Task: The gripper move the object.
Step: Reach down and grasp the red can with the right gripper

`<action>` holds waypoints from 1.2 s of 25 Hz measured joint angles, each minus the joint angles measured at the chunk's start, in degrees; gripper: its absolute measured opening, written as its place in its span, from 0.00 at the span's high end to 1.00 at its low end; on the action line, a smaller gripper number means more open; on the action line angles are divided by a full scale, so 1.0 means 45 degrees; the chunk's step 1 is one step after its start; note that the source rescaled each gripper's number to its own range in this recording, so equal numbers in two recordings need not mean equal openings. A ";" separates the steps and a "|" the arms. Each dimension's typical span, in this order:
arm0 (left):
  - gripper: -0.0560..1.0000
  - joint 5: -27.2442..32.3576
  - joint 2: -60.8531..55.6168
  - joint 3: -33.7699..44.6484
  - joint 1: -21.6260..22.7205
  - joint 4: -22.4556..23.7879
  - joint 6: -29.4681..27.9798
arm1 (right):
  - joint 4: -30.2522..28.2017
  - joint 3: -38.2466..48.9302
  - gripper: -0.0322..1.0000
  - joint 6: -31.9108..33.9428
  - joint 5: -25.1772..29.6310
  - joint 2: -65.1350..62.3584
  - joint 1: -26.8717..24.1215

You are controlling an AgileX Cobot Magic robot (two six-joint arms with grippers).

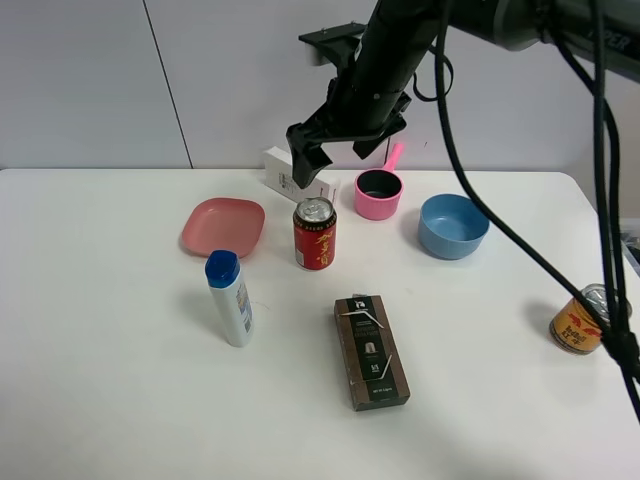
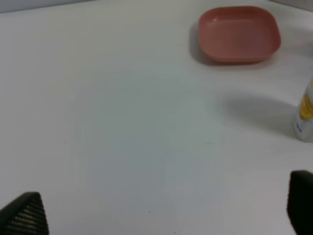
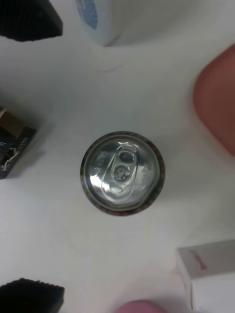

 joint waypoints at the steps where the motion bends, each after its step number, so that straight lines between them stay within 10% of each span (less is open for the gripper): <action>1: 0.00 0.0000 0.0000 0.0000 0.0000 0.0000 0.0000 | -0.0044 0.0001 0.05 0.0000 0.0000 0.0133 0.0057; 30: 0.00 0.0000 0.0000 0.0000 0.0000 0.0000 0.0000 | -0.1796 -0.0013 0.05 0.0011 -0.2157 0.3098 0.0811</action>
